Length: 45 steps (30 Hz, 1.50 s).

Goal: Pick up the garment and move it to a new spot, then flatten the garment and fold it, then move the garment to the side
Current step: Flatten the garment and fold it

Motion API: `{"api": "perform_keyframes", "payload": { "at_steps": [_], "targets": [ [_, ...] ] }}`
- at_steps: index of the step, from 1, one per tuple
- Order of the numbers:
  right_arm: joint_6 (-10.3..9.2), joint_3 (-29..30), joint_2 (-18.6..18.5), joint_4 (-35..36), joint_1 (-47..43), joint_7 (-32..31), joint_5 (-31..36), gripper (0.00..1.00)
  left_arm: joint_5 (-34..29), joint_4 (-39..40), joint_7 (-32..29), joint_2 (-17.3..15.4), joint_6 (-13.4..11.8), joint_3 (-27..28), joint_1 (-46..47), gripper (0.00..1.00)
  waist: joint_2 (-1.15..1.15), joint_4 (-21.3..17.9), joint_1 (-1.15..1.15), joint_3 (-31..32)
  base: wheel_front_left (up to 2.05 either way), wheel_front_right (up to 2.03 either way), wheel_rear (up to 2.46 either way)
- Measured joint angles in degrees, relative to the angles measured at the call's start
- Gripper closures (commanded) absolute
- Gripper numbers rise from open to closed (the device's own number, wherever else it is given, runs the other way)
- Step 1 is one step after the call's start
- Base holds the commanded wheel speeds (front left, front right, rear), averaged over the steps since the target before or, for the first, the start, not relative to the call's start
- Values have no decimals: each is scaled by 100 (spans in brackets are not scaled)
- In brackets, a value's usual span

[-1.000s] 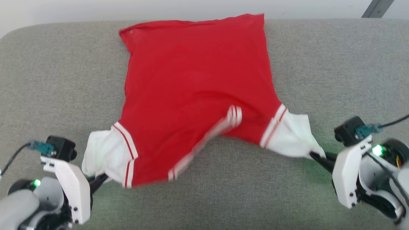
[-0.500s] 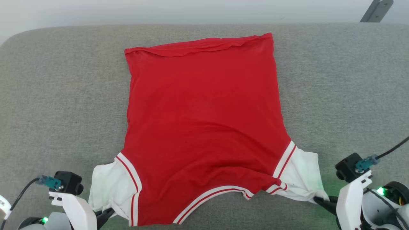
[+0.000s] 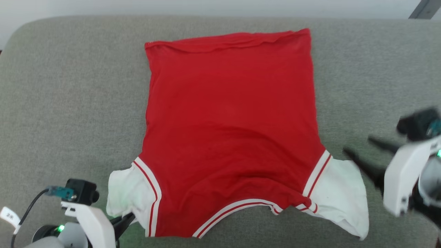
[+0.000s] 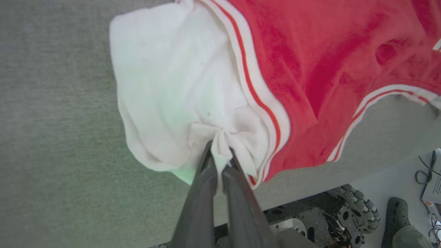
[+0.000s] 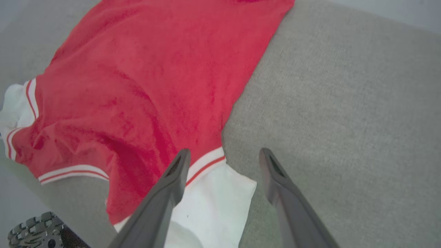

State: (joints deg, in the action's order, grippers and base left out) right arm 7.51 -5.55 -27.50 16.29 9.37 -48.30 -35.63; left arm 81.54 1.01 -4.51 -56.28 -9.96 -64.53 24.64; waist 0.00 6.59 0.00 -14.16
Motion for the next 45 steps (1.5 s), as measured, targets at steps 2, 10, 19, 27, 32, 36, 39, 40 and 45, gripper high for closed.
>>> {"api": "perform_keyframes", "payload": {
  "at_steps": [2, 10, 19, 27, 32, 36, 39, 40, 45],
  "targets": [
    [0, 142, 203, 18, 314, -35, 254, 0, -40, -1, 4, 62, 43, 12, 87, 100, 0, 37, 0, -84, 0, 0, 0],
    [-1, 565, 982, -1367, 2090, 444, 1134, 0, -299, -143, -63, 398, 220, 32, 505, 100, 0, 265, 0, -515, 0, 0, 0],
    [-1, 677, 1203, -3813, 4001, 759, 1890, 0, -602, -483, -238, 912, 588, -30, 1055, 100, 0, 694, 0, -1022, 0, 0, 0],
    [-1, 1095, 1121, -5729, 5311, 569, 2626, 0, -756, -870, -294, 1401, 1007, -111, 1423, 100, 0, 1198, 0, -1413, 0, 0, 0],
    [-1, 1557, 1067, -6560, 5918, 267, 3117, 0, -800, -1148, -298, 1709, 1257, -149, 1608, 100, 0, 1519, 0, -1609, 0, 0, 0],
    [-2, 1817, 1033, -7004, 6247, -98, 3363, 0, -800, -1345, -270, 1892, 1417, -156, 1679, 100, 0, 1727, 0, -1732, 0, 0, 0],
    [-10, 1659, 987, -7170, 6404, -348, 3576, 100, -794, -1477, -241, 1989, 1508, -156, 1714, 100, 0, 1810, 0, -1800, 0, 0, 0],
    [-9, 1622, 971, -7177, 6411, -356, 3596, 100, -791, -1511, -225, 2004, 1533, -153, 1716, 100, -1, 1814, 0, -1813, 0, 0, 0],
    [5, 1524, 1029, -7258, 6384, -124, 3654, 100, -755, -1678, -151, 2015, 1610, -136, 1707, 100, 0, 1704, 0, -1752, 0, 0, 0]
  ]
}}
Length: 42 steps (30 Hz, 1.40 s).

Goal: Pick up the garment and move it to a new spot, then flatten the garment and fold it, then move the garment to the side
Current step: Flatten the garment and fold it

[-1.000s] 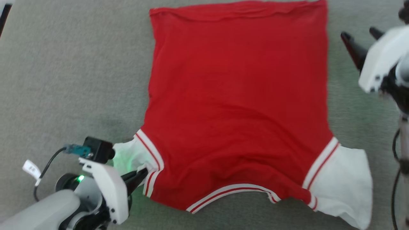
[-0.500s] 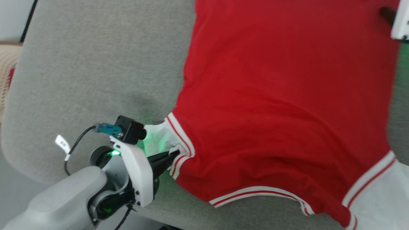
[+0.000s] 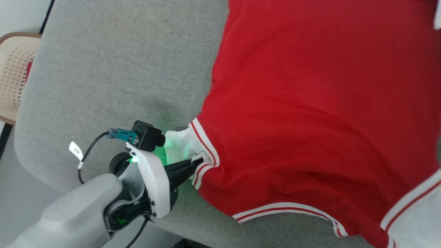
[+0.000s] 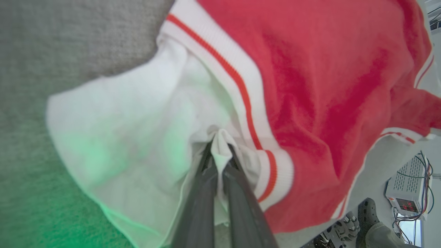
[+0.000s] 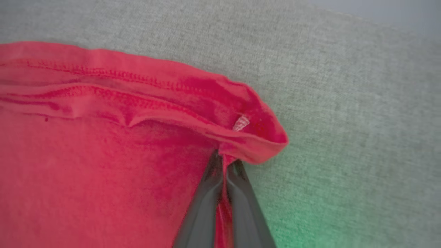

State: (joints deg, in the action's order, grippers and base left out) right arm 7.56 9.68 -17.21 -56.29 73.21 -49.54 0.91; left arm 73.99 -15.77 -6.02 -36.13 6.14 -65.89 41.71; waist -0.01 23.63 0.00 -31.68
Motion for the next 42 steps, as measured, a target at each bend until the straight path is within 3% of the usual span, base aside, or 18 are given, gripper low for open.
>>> {"api": "perform_keyframes", "payload": {
  "at_steps": [5, 10, 14, 18, 21, 26, 30, 32, 36, 40, 42],
  "targets": [
    [-1, -377, 132, 34, -146, 141, -235, 100, 38, -82, 35, -110, 26, 29, -66, 100, 0, -197, 0, 123, 0, 0, 0],
    [-7, -1268, 193, 508, -638, 156, -1113, 100, 60, -115, 48, -318, -7, 49, -152, 100, 0, -510, 0, 338, 0, 0, 0],
    [-7, -1995, 15, 1432, -1310, -83, -1989, 100, 90, -66, 37, -516, -123, 73, -232, 100, 0, -797, 0, 528, 0, 0, 0],
    [-5, -2356, -355, 2611, -2167, -404, -2740, 100, 115, 0, 27, -701, -327, 151, -231, 100, 0, -1081, 0, 724, 0, 0, 0],
    [-5, -2352, -611, 3537, -2892, -695, -3097, 100, 119, 68, -4, -803, -461, 179, -233, 100, 0, -1272, 0, 867, 0, 0, 0],
    [-5, -1964, -698, 5027, -4183, -1259, -3416, 100, 156, 207, -11, -957, -610, 224, -255, 100, 0, -1538, 0, 1056, 0, 0, 0],
    [-5, -1426, -502, 6059, -5242, -1677, -3415, 100, 172, 316, -25, -1034, -668, 245, -310, 100, 0, -1656, 0, 1151, 0, 0, 0],
    [-5, -1122, -185, 6663, -6015, -1894, -3361, 100, 172, 370, -27, -1050, -690, 241, -321, 100, 0, -1672, 0, 1181, 0, 0, 0],
    [-5, -777, 290, 7031, -6693, -1825, -3123, 100, 172, 419, -19, -1058, -716, 241, -342, 100, 0, -1658, 0, 1176, 0, 0, 0],
    [-7, -798, 556, 6792, -7001, -1288, -2909, 100, 171, 436, 12, -1047, -723, 240, -348, 100, 0, -1628, 0, 1151, 0, 0, 0],
    [-4, -883, 565, 6536, -7010, -888, -2846, 44, 172, 433, 53, -1044, -722, 248, -373, 100, 0, -1627, 0, 1147, 0, 0, 0]
  ]
}}
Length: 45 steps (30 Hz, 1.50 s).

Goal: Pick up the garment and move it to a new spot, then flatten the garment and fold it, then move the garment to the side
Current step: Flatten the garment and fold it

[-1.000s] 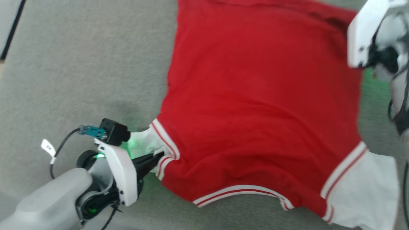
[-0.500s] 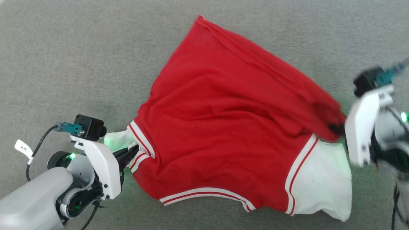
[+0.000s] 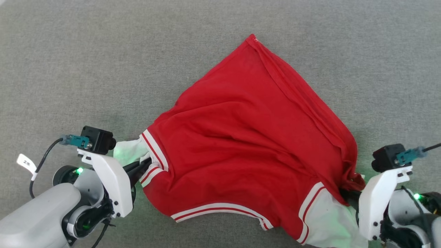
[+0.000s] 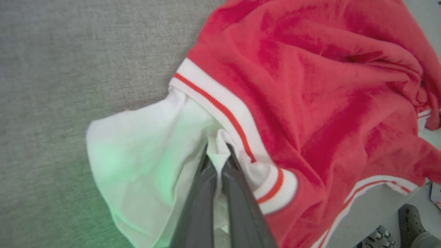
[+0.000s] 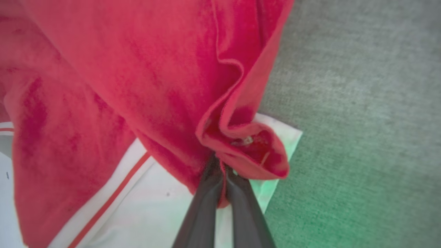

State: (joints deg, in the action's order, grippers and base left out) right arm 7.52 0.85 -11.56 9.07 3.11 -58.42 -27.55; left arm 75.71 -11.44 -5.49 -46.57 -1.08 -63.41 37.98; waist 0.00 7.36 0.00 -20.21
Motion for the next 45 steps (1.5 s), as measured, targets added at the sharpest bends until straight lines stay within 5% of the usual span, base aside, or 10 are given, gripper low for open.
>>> {"api": "perform_keyframes", "payload": {
  "at_steps": [1, 7, 14, 23, 28, 45],
  "targets": [
    [0, -44, -25, -109, 1, 176, 26, 0, 0, -2, 4, 13, 0, 0, -3, 100, 0, 1, 0, 4, 0, 0, 0],
    [21, -253, -140, -78, 14, 446, -22, 0, 0, -7, 57, 11, 0, -12, -85, 100, 0, 1, 0, 90, 0, 0, 0],
    [-2, 71, -271, 1033, 53, 141, -9, 0, 0, 60, 109, -16, -1, -26, -192, 100, 0, 53, 0, 198, 0, 0, 0],
    [-2, 105, -275, 1550, 1074, 81, 110, 0, -71, 107, 153, 130, 44, -60, -155, 100, 0, 331, 0, 131, 0, 0, 0],
    [-2, -241, -381, 772, 1982, 483, 96, 0, -165, 15, 137, 320, 154, -114, -18, 100, 0, 580, 0, 54, 0, 0, 0],
    [-2, -1889, -1123, -3500, 4845, 1450, 135, 0, -463, -667, 88, 1333, 665, -352, 561, 100, 0, 1719, 0, -341, 0, 0, 0]
  ]
}}
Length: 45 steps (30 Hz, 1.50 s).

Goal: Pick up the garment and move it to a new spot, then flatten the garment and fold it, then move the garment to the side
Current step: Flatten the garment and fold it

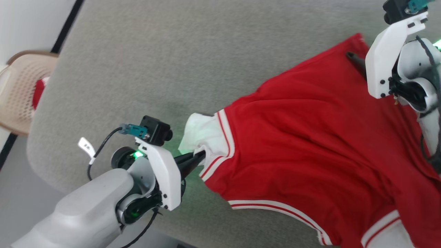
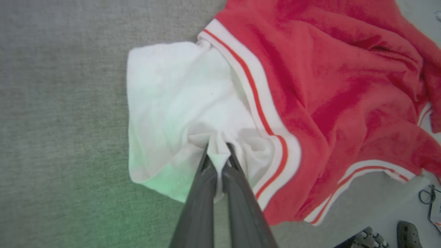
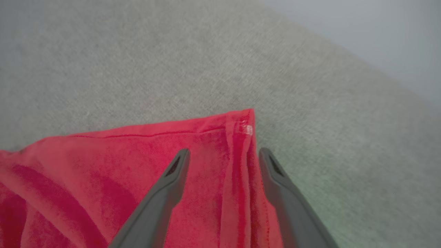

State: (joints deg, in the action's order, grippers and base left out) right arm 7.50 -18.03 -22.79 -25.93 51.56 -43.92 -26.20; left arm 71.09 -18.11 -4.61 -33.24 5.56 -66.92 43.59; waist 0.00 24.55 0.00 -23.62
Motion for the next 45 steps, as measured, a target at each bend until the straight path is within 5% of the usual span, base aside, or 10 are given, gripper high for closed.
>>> {"api": "perform_keyframes", "payload": {
  "at_steps": [10, 11, 12, 18, 27, 37, 45],
  "targets": [
    [2, -822, -110, -1556, 816, -234, -64, 0, -5, -355, 54, 316, 149, -109, 196, 100, 0, 364, 0, -241, 0, 0, 0],
    [2, -890, -108, -1664, 877, -280, -118, 16, -3, -385, 60, 333, 151, -119, 202, 100, 0, 380, 0, -252, 0, 0, 0],
    [1, -969, -105, -1749, 940, -359, -176, 100, 5, -409, 62, 349, 154, -126, 203, 100, 0, 388, 0, -260, 0, 0, 0],
    [3, -1123, -130, -2042, 1140, -208, -466, 100, 115, -557, 48, 242, 177, -126, 316, 100, 0, 271, 0, -233, 0, 0, 0],
    [7, -1314, -338, -1764, 1242, 224, -746, 100, 264, -467, -422, -534, 170, 83, 937, 100, 0, -231, 0, 1, 0, 0, 0],
    [8, -1090, -634, -723, 1339, 660, -968, 100, 222, -177, -1422, -1272, -399, 470, 2263, 100, 0, -1002, 0, 538, 0, 0, 0],
    [8, -619, -571, -345, 1397, 721, -767, 100, -122, -313, -1793, -1329, -587, 593, 3181, 100, 0, -1458, 0, 994, 0, 0, 0]
  ]
}}
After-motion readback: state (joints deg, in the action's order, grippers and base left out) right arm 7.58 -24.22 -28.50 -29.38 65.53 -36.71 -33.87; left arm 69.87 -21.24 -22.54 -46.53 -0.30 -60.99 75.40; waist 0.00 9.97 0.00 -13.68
